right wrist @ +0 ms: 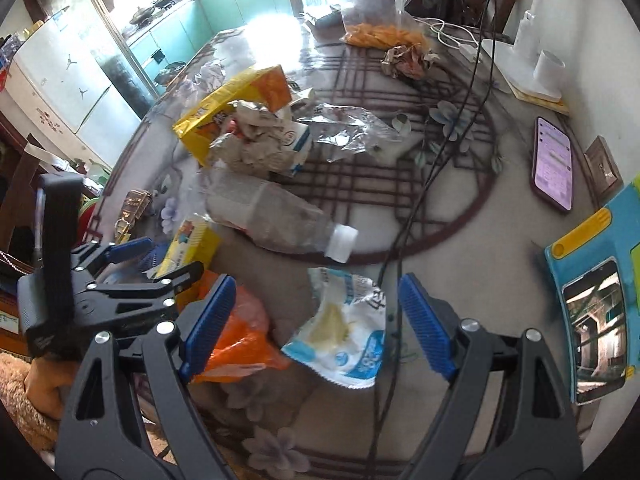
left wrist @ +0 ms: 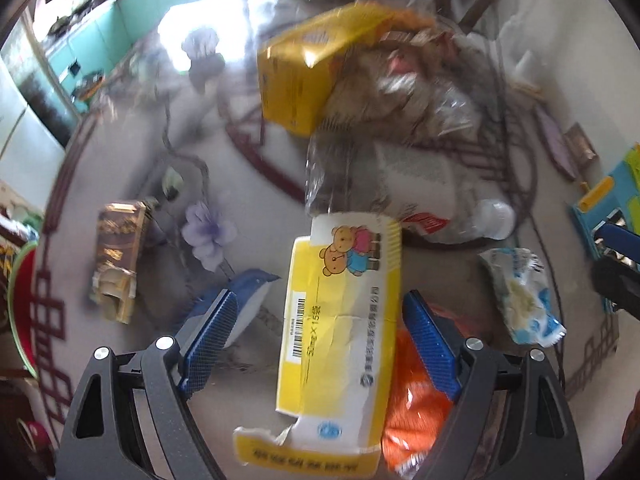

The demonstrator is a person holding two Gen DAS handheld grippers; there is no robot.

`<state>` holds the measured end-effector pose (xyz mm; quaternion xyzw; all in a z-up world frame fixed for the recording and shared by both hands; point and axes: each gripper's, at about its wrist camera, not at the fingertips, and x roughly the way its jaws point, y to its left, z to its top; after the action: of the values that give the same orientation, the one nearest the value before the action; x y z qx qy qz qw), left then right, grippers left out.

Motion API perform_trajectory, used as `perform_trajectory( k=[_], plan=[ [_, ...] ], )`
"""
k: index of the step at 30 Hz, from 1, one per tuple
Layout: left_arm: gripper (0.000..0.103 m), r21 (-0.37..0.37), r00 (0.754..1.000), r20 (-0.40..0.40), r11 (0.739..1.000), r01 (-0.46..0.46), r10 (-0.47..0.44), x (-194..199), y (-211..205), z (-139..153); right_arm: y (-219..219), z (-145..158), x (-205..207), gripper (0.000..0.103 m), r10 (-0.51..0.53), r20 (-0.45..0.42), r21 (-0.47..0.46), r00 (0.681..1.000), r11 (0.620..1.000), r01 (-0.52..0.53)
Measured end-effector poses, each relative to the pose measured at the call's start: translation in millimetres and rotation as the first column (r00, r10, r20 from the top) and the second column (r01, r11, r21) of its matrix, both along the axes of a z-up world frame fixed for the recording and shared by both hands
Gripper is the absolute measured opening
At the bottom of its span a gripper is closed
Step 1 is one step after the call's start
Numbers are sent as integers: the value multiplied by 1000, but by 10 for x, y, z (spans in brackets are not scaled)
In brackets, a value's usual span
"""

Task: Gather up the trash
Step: 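Grasp the yellow bear-print box with the left tool while the right tool reaches toward the clear bottle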

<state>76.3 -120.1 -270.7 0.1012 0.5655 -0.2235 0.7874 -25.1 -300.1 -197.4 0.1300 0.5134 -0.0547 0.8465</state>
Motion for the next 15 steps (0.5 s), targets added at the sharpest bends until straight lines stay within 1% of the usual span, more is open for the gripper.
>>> perform_trajectory(
  k=[2, 3, 4, 5, 6, 7, 11, 15],
  plan=[
    [77, -3, 999, -34, 1000, -23, 23, 25, -6, -78, -50, -26, 18, 83, 8, -1, 9, 1000, 1000, -8],
    [66, -11, 998, -49, 999, -34, 33, 44, 7, -101, -70, -43, 33, 83, 16, -2, 13, 1000, 1000, -16],
    [59, -19, 997, -65, 999, -40, 39, 54, 10, -115, -89, -59, 50, 83, 22, -3, 17, 1000, 1000, -22],
    [46, -27, 996, -83, 999, -41, 39, 75, 11, -130, -98, -67, 68, 83, 28, -3, 21, 1000, 999, -28],
    [43, -28, 996, -84, 999, -41, 39, 83, 7, -125, -113, -79, 97, 83, 35, -3, 26, 999, 999, -35],
    [41, -31, 996, -82, 999, -39, 37, 78, 5, -114, -124, -88, 123, 83, 41, -3, 30, 999, 999, -41],
    [40, -74, 995, -89, 996, -58, 51, 103, 58, 0, -159, -93, 283, 83, 99, 7, 39, 995, 994, -99],
    [40, -93, 996, -50, 993, -76, 71, 96, 133, 184, -196, -51, 501, 84, 177, 21, 26, 984, 984, -177]
  ],
)
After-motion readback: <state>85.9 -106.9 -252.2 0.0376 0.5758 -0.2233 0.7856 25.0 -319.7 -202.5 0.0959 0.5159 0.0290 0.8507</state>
